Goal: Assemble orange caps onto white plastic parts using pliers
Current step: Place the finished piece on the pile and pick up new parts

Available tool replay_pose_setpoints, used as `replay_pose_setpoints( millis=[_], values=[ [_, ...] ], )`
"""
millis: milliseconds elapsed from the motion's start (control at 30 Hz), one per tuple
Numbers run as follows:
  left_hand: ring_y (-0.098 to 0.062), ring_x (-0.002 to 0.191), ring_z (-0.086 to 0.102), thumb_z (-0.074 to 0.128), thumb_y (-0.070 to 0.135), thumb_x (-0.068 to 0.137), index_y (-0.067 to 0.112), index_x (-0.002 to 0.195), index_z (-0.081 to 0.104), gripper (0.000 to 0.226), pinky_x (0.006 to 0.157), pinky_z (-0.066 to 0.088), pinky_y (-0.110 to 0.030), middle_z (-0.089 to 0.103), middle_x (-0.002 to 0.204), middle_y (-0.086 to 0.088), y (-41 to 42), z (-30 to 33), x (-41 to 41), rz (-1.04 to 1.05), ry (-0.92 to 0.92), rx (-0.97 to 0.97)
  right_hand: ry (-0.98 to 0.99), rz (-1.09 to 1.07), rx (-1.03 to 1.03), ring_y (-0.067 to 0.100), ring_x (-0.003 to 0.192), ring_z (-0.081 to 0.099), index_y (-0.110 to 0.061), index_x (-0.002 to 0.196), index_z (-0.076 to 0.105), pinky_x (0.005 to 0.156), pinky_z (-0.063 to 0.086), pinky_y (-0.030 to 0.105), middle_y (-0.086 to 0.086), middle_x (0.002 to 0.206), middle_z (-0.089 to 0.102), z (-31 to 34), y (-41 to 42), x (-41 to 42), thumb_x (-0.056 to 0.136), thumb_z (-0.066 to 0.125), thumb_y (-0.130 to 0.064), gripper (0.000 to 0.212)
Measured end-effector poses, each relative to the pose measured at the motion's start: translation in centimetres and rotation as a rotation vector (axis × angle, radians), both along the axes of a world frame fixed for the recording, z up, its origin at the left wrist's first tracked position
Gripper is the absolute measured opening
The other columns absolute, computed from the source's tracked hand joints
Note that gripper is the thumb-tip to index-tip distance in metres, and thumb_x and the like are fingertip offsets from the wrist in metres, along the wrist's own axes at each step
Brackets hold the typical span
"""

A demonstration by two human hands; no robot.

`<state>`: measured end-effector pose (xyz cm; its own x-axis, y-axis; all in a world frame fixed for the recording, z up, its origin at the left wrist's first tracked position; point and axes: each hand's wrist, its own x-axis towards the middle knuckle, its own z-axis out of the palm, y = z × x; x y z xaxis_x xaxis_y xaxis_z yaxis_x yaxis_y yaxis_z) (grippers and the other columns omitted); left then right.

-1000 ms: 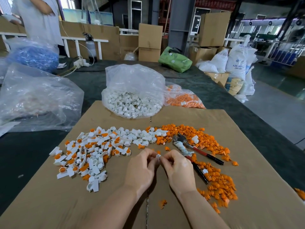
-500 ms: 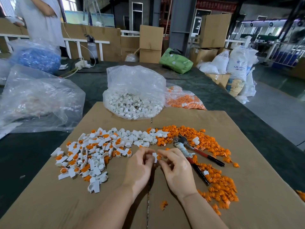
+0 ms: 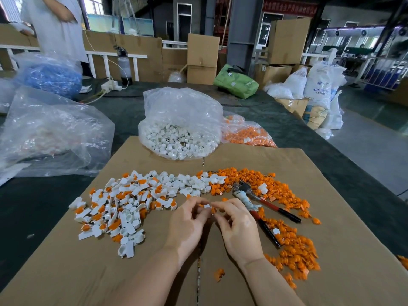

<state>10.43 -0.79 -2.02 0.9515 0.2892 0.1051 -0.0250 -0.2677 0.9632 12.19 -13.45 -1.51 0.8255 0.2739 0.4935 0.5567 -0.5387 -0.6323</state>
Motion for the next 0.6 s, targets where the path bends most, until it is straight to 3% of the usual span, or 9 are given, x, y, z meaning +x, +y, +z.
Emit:
replay_pose_setpoints(
  millis=[200, 433, 533, 600],
  values=[
    [0.003, 0.063, 0.054, 0.067, 0.018, 0.086, 0.029, 0.090, 0.063, 0.012, 0.057, 0.040, -0.006, 0.058, 0.070, 0.007, 0.0, -0.2, 0.4, 0.029, -0.023, 0.022, -0.011, 0.000, 0.011, 0.007, 0.083, 0.057, -0.016, 0.106, 0.070, 0.075, 0.052, 0.026, -0.006, 0.092, 0.057, -0.1, 0.0, 0.0, 0.087, 0.063, -0.004, 0.024],
    [-0.006, 0.073, 0.058, 0.066, 0.017, 0.086, 0.029, 0.090, 0.063, 0.013, 0.060, 0.043, -0.006, 0.063, 0.080, -0.002, 0.2, -0.1, 0.5, 0.028, -0.006, 0.064, -0.054, -0.029, -0.025, 0.007, 0.086, 0.057, -0.016, 0.104, 0.069, 0.078, 0.053, 0.023, -0.008, 0.092, 0.058, -0.3, -0.1, 0.1, 0.082, 0.068, -0.004, 0.025],
    [-0.009, 0.074, 0.060, 0.067, 0.017, 0.086, 0.026, 0.092, 0.064, 0.011, 0.059, 0.043, -0.006, 0.064, 0.082, -0.006, 0.1, 0.0, 0.5, 0.037, 0.004, 0.028, -0.140, -0.115, -0.080, 0.017, 0.090, 0.059, -0.010, 0.101, 0.069, 0.080, 0.051, 0.032, -0.001, 0.093, 0.062, -0.1, -0.5, 0.4, 0.076, 0.071, 0.000, 0.028],
    [-0.002, 0.067, 0.057, 0.067, 0.017, 0.086, 0.026, 0.091, 0.064, 0.011, 0.056, 0.041, -0.006, 0.062, 0.077, -0.005, 0.1, 0.0, 0.5, 0.039, 0.007, 0.003, -0.176, -0.232, -0.142, 0.025, 0.095, 0.060, -0.009, 0.103, 0.069, 0.084, 0.047, 0.038, 0.004, 0.098, 0.064, 0.2, -1.3, 0.9, 0.075, 0.072, -0.001, 0.030]
  ],
)
